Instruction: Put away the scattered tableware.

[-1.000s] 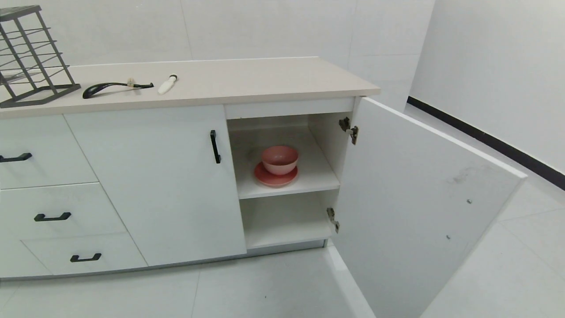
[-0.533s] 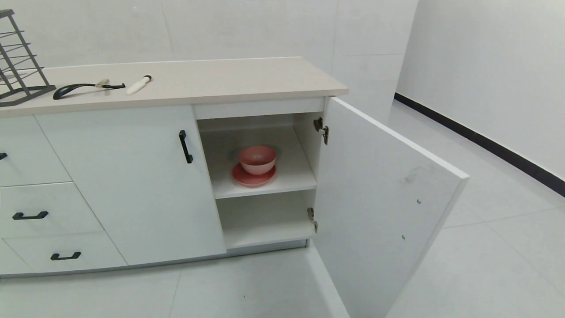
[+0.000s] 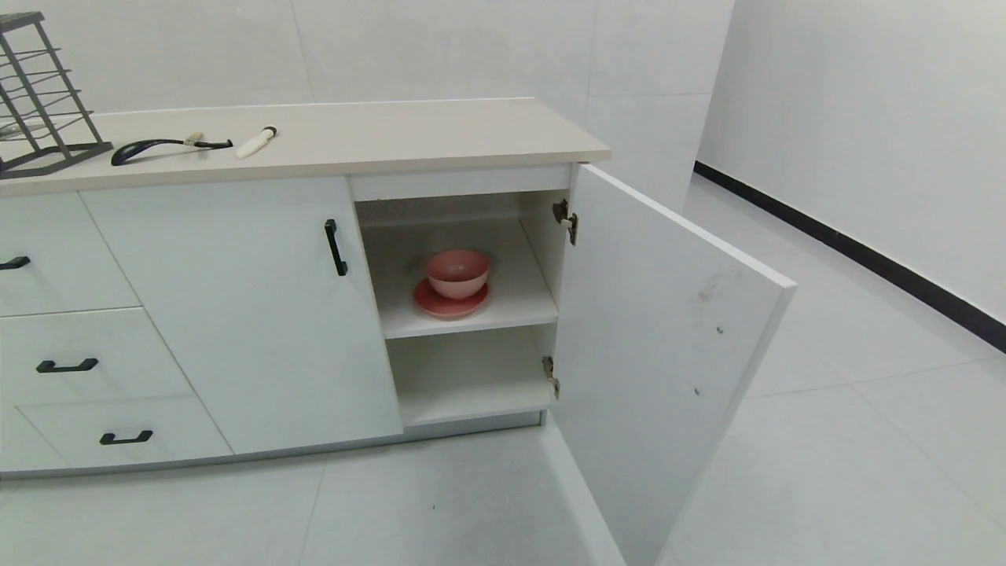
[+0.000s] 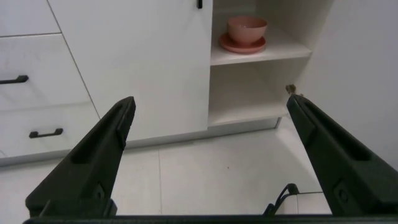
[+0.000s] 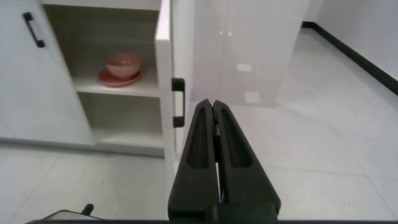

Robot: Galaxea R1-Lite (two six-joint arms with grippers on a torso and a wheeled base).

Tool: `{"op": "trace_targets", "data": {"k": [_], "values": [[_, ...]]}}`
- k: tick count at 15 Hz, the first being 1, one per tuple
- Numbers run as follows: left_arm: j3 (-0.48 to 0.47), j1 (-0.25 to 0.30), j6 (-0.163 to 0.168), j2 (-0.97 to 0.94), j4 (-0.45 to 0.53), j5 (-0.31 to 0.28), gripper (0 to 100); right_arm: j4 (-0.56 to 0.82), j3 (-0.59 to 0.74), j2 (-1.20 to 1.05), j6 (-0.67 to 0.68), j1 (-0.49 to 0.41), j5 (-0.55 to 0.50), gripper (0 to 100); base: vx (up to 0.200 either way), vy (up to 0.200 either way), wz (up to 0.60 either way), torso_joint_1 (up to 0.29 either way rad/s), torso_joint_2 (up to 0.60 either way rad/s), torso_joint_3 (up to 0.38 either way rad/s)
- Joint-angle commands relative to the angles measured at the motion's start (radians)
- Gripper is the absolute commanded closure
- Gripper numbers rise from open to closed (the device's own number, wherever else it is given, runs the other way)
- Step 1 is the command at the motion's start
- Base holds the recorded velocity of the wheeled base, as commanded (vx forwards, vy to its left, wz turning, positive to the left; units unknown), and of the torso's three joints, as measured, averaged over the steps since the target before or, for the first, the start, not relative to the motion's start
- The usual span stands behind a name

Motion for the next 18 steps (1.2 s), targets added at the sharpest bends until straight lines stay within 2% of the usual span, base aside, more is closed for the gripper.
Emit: {"op": "trace_targets", "data": {"k": [1, 2, 4, 5, 10, 12, 18], "values": [[0.0, 0.0, -0.001, 0.001, 0.0, -0.001, 0, -0.205, -0.1, 0.461, -0.038, 0.045, 0.03, 100, 0.0, -0.2, 0.0, 0.007, 0.0, 0.002], [0.0, 0.0, -0.001, 0.001, 0.0, -0.001, 0, -0.34, -0.111, 0.588, -0.041, 0.043, 0.032, 100, 0.0, -0.2, 0.0, -0.002, 0.0, 0.007], [0.0, 0.0, -0.001, 0.001, 0.0, -0.001, 0, -0.458, -0.135, 0.719, -0.041, 0.04, 0.07, 100, 0.0, -0.2, 0.0, 0.002, 0.0, 0.002], [0.0, 0.0, -0.001, 0.001, 0.0, -0.001, 0, -0.469, -0.137, 0.743, -0.043, 0.04, 0.081, 100, 0.0, -0.2, 0.0, 0.002, 0.0, 0.002], [0.0, 0.0, -0.001, 0.001, 0.0, -0.001, 0, -0.474, -0.135, 0.783, -0.044, 0.075, 0.131, 100, 0.0, 0.0, 0.0, 0.0, 0.0, 0.0], [0.0, 0.0, -0.001, 0.001, 0.0, -0.001, 0, -0.481, -0.134, 0.797, -0.044, 0.091, 0.131, 100, 0.0, 0.1, 0.0, 0.004, 0.0, -0.001], [0.0, 0.0, -0.001, 0.001, 0.0, -0.001, 0, -0.569, -0.177, 0.926, -0.044, 0.126, 0.131, 100, 0.0, 0.0, 0.0, 0.0, 0.0, 0.0]]}}
